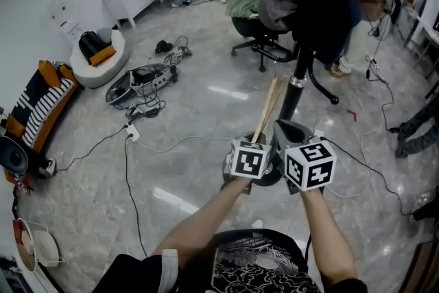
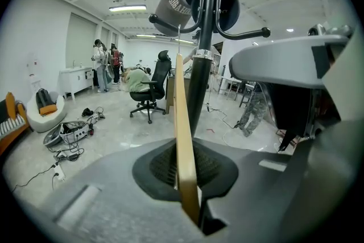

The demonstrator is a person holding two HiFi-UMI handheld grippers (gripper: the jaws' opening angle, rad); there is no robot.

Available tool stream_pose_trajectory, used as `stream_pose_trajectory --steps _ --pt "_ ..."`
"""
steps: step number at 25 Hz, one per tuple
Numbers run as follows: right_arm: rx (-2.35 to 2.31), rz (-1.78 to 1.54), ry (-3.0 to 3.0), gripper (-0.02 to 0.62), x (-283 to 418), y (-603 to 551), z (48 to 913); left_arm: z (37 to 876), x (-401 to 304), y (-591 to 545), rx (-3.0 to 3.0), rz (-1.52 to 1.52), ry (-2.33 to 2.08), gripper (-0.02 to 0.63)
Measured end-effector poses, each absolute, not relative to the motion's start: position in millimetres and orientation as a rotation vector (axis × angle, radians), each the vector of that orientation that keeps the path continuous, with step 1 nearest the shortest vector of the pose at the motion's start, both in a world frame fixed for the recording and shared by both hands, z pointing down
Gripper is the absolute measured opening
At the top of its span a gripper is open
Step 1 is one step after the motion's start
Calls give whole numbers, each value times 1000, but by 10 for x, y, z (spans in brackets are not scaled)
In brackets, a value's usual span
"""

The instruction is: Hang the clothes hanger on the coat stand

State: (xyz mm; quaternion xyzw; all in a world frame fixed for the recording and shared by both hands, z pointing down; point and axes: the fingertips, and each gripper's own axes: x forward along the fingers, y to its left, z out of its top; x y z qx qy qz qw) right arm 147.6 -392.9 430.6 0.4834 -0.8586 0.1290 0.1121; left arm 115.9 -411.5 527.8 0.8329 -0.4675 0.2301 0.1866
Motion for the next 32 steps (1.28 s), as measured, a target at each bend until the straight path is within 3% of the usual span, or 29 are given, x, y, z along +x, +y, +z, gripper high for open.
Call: stream_pose_trajectory --steps 26,32 --pt "1424 433 -2511 0 1466 -3918 4423 5327 1136 -4122 2382 677 -1266 17" --pt "1431 447 -2510 0 1435 -3897 4434 5305 1108 -4111 2391 667 -1246 75"
